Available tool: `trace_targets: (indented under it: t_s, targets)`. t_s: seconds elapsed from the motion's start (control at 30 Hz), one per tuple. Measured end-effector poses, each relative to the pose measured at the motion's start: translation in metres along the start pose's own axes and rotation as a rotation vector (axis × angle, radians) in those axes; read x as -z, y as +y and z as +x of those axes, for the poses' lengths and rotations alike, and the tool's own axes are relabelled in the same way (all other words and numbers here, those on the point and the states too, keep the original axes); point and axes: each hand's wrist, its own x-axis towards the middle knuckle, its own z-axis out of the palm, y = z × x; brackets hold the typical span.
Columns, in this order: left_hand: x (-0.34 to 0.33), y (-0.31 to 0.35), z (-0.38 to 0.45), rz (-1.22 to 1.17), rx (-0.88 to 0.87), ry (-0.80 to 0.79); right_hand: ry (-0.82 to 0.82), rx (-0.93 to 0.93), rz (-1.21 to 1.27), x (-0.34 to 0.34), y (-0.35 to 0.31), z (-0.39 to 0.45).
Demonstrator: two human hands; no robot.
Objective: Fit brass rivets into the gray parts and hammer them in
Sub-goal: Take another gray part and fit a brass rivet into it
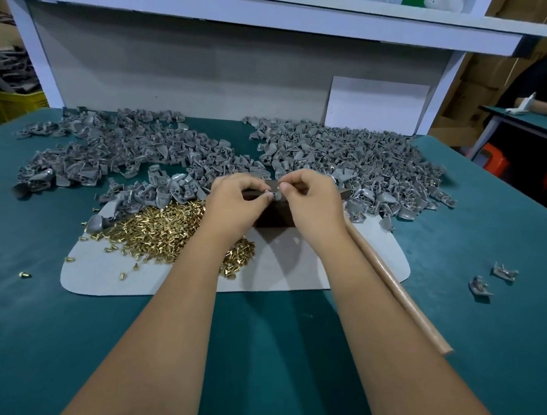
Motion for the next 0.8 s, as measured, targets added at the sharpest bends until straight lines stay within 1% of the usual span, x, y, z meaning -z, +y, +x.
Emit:
trace_targets:
  t_s: [0.17, 0.37, 0.57, 0.8]
  targets:
    - [0.000, -0.002, 0.001, 0.014, 0.002, 0.004, -0.060, -0.086, -0.003, -0.004, 0.000, 0.009]
    - [-0.002, 0.000, 0.001, -0.019, 0.015, 0.021, -0.003, -0.078, 0.000, -0.008, 0.004, 0.003]
    - [-0.001, -0.001, 0.000, -0.042, 0.014, 0.028, 0.004, -0.016, -0.140, -0.009, 0.001, 0.002]
    - [0.000, 0.000, -0.001, -0.086, 0.016, 0.033, 0.009, 0.062, -0.358, -0.012, -0.005, 0.000]
